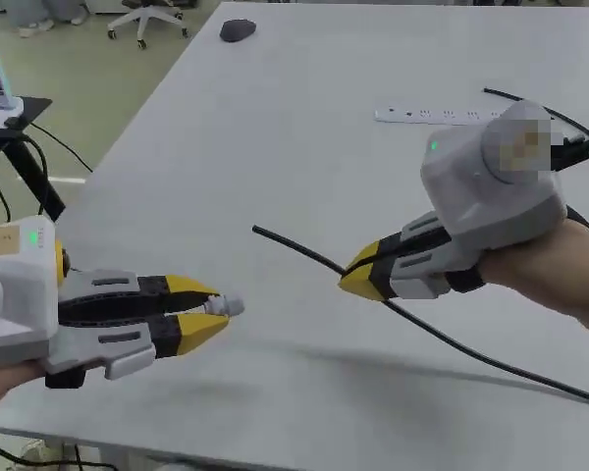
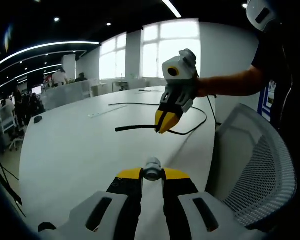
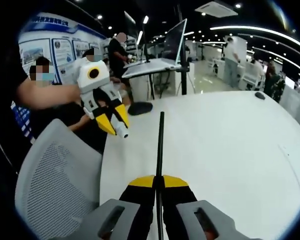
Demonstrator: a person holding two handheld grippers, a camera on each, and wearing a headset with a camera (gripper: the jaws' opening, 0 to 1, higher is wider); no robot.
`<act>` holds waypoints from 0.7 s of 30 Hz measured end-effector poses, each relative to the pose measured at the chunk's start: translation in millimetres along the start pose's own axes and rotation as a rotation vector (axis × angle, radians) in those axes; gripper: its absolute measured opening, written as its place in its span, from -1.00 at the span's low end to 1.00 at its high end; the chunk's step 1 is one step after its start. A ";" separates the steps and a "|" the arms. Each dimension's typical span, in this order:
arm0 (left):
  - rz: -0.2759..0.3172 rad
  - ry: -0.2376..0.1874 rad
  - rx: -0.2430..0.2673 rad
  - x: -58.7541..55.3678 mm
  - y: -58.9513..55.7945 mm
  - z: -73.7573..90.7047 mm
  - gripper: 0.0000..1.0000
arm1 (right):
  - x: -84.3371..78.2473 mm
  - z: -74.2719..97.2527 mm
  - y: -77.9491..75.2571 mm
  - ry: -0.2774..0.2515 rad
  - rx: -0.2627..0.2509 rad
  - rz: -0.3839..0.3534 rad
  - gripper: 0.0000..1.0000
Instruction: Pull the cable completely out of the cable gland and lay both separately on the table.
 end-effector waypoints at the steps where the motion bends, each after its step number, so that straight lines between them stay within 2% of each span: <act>1: 0.008 -0.010 0.002 -0.8 0.1 0.9 -0.70 | 1.9 -3.9 1.6 -0.003 0.000 -0.001 -1.00; 3: 0.012 -0.005 0.029 -7.6 1.8 6.2 -0.70 | 6.3 -13.8 4.7 -0.017 -0.014 -0.009 -1.00; 5: 0.036 -0.019 0.056 -15.7 3.2 9.9 -0.70 | 10.4 -24.0 5.3 -0.036 -0.066 -0.026 -1.00; 8: 0.056 -0.040 0.099 -28.8 1.8 11.4 -0.70 | 16.3 -38.6 7.1 -0.063 -0.076 -0.042 -1.00; 13: 0.067 -0.008 0.100 -46.9 2.1 10.7 -0.71 | 24.0 -63.4 12.2 -0.095 -0.082 -0.112 -1.00; 15: 0.084 -0.018 0.123 -53.5 6.8 12.2 -0.70 | 25.6 -71.6 14.1 -0.101 -0.082 -0.133 -1.00; 18: 0.097 -0.023 0.158 -59.3 12.2 12.3 -0.70 | 26.8 -86.3 18.1 -0.106 -0.082 -0.154 -1.00; 21: 0.093 -0.026 0.158 -60.4 15.1 9.4 -0.70 | 19.8 -103.2 18.4 -0.089 -0.087 -0.180 -1.00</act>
Point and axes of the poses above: the centre of the closed fingertips' face, and the gripper's own axes: z roughly backward along the fingers, y roughly to its left, x roughly out of its top, the point moved 10 cm from there along z, roughly backward along the fingers, and after that the axes turned 9 degrees about -x, right-handed, at the moved point
